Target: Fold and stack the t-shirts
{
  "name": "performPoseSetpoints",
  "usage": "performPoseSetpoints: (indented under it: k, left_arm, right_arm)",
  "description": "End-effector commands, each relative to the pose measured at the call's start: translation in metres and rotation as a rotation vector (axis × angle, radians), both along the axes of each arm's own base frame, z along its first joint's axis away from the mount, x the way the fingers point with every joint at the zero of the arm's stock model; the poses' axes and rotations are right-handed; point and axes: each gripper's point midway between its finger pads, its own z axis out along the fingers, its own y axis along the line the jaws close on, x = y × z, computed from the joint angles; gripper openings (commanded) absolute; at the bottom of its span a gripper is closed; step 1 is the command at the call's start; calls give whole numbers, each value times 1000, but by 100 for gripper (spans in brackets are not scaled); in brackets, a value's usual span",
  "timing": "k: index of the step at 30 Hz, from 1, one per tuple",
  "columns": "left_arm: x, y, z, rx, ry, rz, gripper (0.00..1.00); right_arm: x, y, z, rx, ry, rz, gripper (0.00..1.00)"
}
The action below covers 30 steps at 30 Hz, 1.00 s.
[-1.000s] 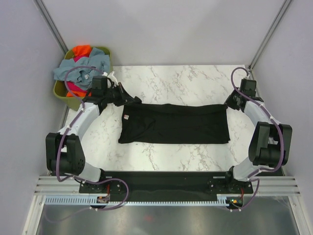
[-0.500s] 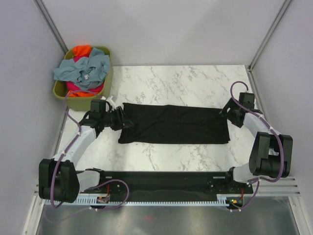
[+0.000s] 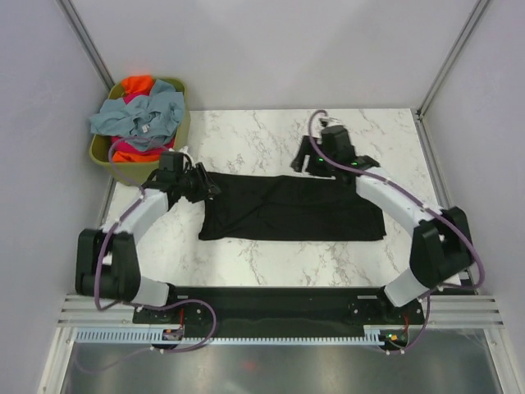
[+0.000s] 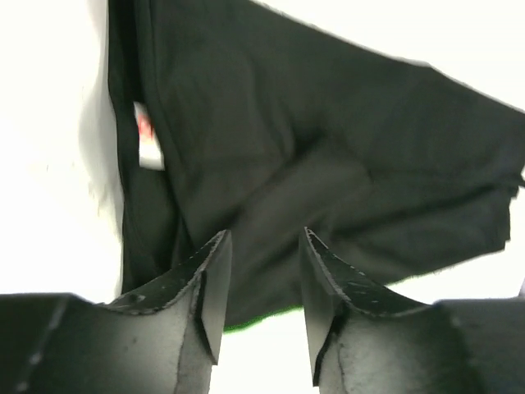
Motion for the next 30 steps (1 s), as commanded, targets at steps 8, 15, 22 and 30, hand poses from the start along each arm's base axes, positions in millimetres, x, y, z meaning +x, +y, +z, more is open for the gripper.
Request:
performPoseSetpoints:
  k: [8, 15, 22, 30]
  left_arm:
    - [95, -24, -28, -94, 5, 4, 41]
    - [105, -26, -51, -99, 44, 6, 39]
    - [103, -23, -71, -85, 83, 13, 38]
    - [106, -19, -79, -59, 99, 26, 37]
  right_arm:
    - [27, 203, -50, 75, 98, 436, 67]
    - [15, 248, -106, 52, 194, 529, 65]
    - [-12, 237, -112, 33, 224, 560, 65]
    - [-69, 209, -108, -30, 248, 597, 65]
